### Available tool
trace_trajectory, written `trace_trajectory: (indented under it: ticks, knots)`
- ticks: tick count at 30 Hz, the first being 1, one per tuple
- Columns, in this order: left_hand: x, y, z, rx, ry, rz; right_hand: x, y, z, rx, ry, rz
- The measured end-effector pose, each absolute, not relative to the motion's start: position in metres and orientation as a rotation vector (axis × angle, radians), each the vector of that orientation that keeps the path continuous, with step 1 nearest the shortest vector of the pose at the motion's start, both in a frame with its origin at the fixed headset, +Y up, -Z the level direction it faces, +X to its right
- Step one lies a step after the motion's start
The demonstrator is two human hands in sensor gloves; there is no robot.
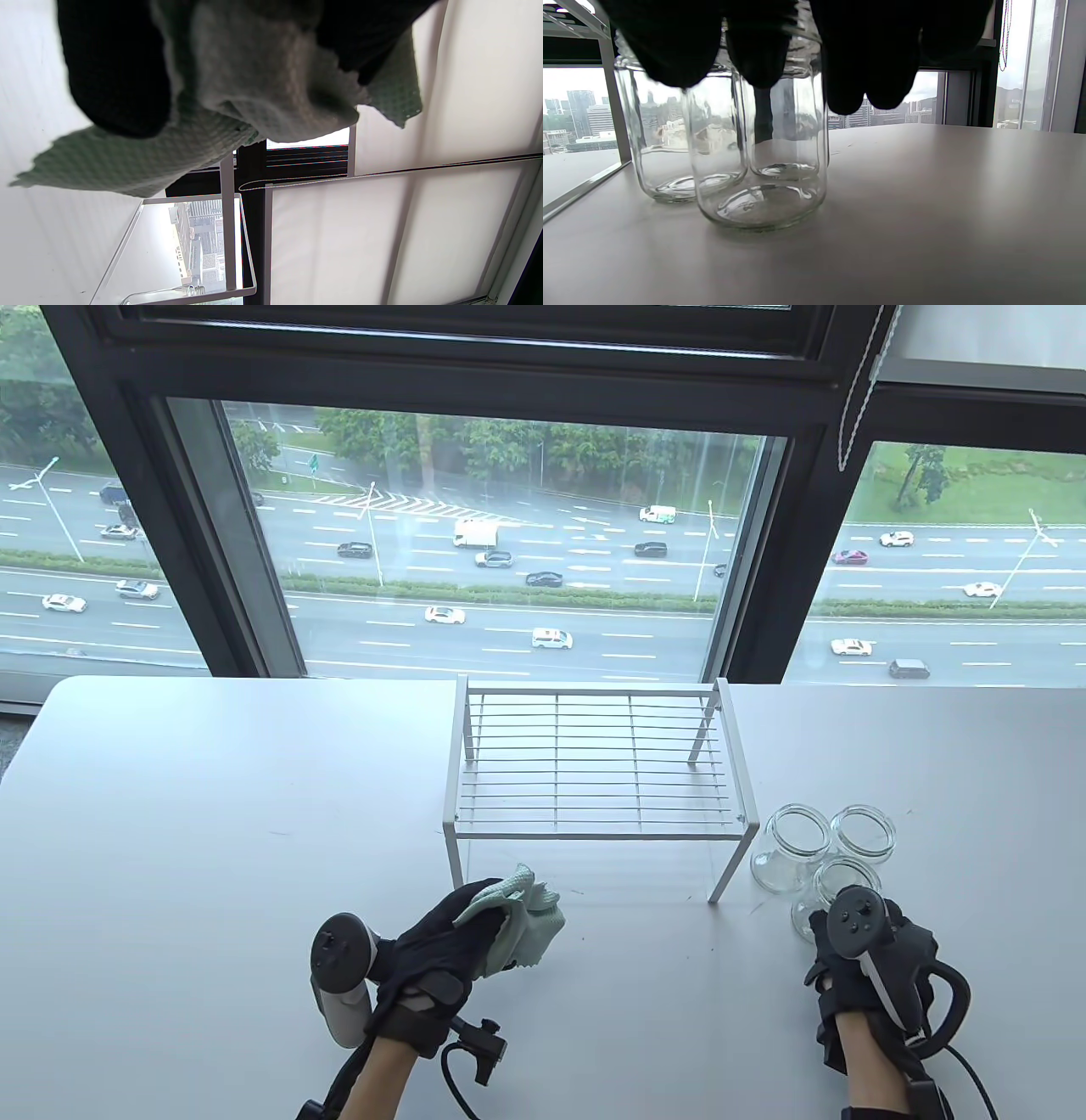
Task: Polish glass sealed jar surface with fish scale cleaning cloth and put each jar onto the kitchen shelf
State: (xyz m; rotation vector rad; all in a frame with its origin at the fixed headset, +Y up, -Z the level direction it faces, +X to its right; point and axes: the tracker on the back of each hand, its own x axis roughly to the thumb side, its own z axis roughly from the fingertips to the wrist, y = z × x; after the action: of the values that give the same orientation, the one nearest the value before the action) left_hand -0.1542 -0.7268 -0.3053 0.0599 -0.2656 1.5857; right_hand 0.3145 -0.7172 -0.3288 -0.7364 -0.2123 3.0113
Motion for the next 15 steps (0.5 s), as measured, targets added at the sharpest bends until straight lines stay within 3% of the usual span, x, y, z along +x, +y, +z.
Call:
trace_trajectory:
  ticks: [6, 13, 15]
  knots:
    - [-0.154, -0.727, -0.305, 0.064, -0.263, 1.594, 0.311, -0.692, -0.315, -0.707, -0.038, 2.987]
    - [-0.151, -0.725, -0.304, 0.063, -0.281, 1.592, 0.282, -0.681, -0.307, -0.183, 0.282, 2.726]
    - [-0.150, -0.724, -0.304, 0.067, -0.293, 1.590, 0.266, -0.680, -0.307, -0.024, 0.279, 2.689]
